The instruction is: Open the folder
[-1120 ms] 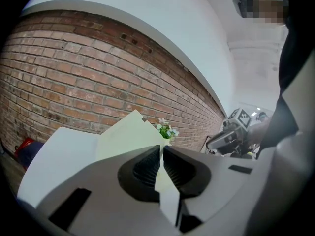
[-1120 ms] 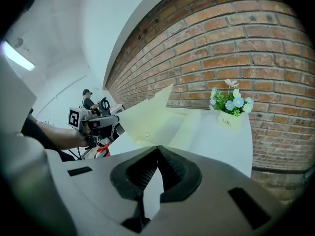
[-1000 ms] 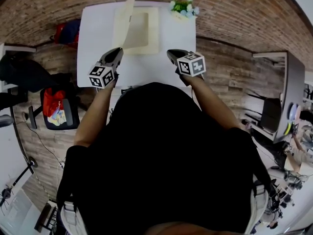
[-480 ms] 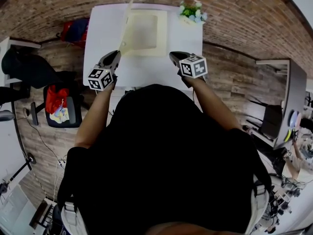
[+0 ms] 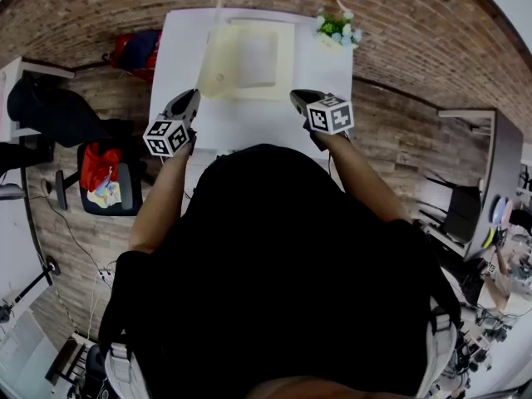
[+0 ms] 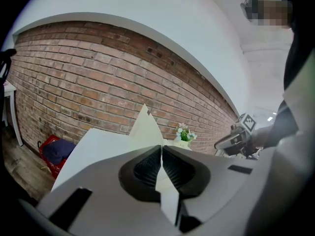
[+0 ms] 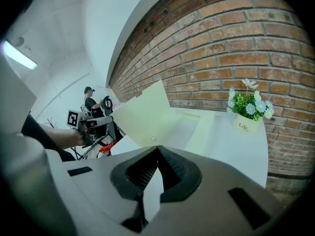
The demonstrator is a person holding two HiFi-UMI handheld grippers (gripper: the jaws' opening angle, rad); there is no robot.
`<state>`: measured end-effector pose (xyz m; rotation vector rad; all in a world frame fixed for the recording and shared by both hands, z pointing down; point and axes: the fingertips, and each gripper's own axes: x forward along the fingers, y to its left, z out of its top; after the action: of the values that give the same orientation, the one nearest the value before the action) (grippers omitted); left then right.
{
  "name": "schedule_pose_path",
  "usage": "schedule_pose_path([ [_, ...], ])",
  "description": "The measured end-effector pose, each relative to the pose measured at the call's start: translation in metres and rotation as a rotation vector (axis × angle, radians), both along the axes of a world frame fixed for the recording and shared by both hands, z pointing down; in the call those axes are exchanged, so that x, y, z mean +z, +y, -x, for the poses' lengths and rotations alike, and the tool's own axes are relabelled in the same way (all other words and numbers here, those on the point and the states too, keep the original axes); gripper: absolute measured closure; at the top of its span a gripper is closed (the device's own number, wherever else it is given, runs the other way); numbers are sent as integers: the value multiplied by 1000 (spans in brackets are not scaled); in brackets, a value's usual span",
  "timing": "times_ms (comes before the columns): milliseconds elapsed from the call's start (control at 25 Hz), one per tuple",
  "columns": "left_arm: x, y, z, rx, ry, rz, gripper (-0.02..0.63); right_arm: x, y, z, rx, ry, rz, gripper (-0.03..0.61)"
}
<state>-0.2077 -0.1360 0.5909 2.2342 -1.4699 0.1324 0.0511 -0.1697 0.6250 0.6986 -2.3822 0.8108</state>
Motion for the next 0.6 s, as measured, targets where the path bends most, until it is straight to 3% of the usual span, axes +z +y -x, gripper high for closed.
schedule_pose_path([
  [600, 17, 3, 59, -72, -3, 46, 597, 21, -13, 20, 11, 35, 34, 551],
])
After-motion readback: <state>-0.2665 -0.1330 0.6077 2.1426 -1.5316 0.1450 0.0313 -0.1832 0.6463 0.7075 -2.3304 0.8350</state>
